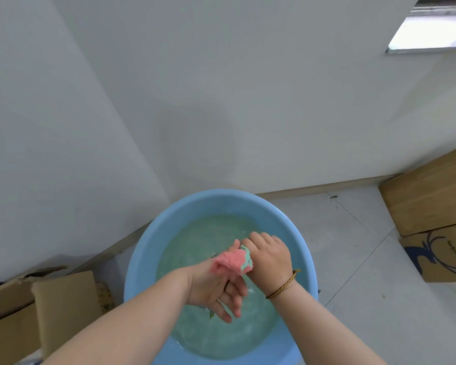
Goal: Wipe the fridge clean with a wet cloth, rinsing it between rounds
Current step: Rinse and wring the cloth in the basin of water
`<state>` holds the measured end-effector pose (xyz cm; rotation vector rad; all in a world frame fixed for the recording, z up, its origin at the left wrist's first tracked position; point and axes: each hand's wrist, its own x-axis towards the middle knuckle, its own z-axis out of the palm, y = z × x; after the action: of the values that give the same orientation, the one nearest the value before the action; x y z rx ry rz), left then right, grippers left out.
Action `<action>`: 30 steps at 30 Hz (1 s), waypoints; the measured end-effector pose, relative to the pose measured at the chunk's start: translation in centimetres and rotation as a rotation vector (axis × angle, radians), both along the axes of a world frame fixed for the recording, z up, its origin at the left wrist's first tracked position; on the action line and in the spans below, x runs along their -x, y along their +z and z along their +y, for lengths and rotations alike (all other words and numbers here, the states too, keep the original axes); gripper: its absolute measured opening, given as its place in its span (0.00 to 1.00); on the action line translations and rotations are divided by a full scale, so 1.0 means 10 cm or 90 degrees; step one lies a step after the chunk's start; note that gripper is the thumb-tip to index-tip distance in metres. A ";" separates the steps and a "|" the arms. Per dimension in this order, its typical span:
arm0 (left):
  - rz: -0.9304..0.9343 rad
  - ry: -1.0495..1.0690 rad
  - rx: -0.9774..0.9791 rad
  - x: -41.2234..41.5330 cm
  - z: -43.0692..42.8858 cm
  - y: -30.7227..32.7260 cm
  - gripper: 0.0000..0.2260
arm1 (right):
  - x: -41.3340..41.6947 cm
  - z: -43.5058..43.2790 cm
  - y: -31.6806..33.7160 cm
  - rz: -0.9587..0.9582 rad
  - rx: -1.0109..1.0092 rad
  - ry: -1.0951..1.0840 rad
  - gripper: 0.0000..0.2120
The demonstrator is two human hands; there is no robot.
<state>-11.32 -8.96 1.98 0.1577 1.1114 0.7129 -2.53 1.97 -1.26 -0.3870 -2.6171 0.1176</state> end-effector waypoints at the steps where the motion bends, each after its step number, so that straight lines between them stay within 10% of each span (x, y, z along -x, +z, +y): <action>1: -0.052 -0.048 -0.021 0.02 -0.01 0.02 0.35 | 0.02 0.02 0.03 0.034 -0.062 0.052 0.07; 8: 0.070 -0.265 0.008 0.07 0.11 0.08 0.09 | 0.05 -0.04 0.01 0.038 -0.143 0.216 0.16; 12: 0.447 -0.325 0.058 0.02 0.21 0.02 0.06 | 0.07 -0.11 0.03 -0.355 0.022 0.116 0.08; 19: 0.951 -0.588 -0.033 0.00 0.15 -0.09 0.13 | 0.22 -0.30 0.14 -0.627 0.337 -0.010 0.11; 27: 1.134 -0.694 -0.364 0.19 0.03 -0.04 0.15 | 0.21 -0.29 0.21 -0.592 0.795 -0.029 0.17; 30: 1.180 -0.667 -0.370 0.24 0.03 0.01 0.10 | 0.24 -0.25 0.22 -0.558 0.779 -0.048 0.17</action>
<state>-13.77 -8.62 2.08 2.0340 2.1208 -0.3519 -4.91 -0.56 0.94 -1.1179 -2.9653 1.9294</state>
